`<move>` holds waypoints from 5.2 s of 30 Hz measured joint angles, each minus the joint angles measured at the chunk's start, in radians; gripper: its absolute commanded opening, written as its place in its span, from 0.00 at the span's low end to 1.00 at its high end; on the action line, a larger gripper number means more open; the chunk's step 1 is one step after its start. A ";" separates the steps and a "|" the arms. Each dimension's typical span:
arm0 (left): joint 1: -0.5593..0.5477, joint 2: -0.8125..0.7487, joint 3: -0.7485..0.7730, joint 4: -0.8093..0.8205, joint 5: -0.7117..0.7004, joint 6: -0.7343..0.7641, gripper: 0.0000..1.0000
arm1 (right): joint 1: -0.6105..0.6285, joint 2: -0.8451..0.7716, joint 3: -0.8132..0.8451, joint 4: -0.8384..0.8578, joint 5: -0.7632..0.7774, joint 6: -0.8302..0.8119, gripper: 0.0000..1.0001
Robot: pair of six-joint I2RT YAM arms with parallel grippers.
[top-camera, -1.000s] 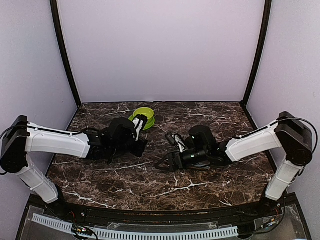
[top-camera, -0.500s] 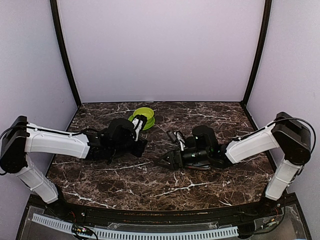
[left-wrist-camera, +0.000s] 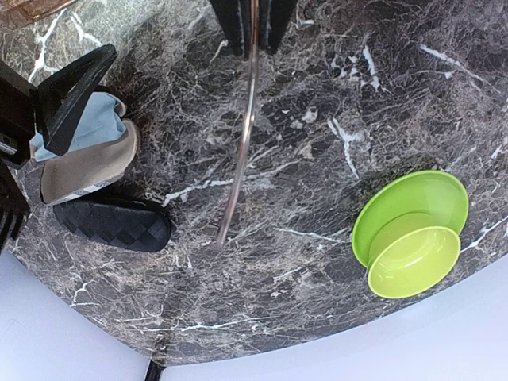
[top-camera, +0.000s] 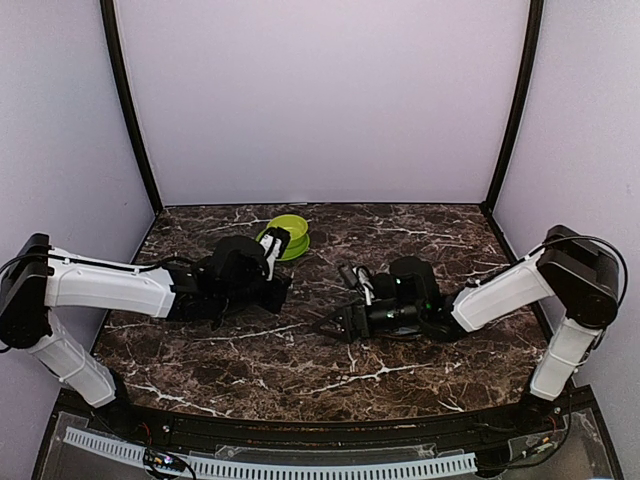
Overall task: Organize the sunglasses
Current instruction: Pass from the left arm to the right, then close the right temple of the sunglasses, then pass from the right arm to the left
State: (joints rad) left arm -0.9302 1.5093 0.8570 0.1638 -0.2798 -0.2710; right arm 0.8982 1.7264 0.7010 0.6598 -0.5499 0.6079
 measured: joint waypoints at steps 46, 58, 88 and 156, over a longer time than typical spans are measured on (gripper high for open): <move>-0.020 -0.083 -0.014 -0.007 -0.106 -0.051 0.08 | -0.003 -0.066 -0.015 0.074 -0.055 0.504 0.37; -0.029 -0.093 -0.014 -0.007 -0.074 -0.062 0.36 | -0.003 -0.098 0.013 -0.091 -0.003 0.365 0.33; 0.076 -0.538 -0.167 -0.095 0.139 -0.200 0.59 | 0.000 -0.253 0.075 -0.544 0.069 -0.327 0.31; -0.061 -0.245 0.034 -0.231 0.500 0.435 0.74 | 0.016 -0.276 0.130 -0.663 -0.027 -0.196 0.27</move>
State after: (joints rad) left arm -0.9913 1.2640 0.8909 -0.0669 0.2207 0.1638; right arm 0.9142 1.4506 0.8314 -0.0029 -0.5766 0.4122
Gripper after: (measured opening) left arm 0.727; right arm 0.428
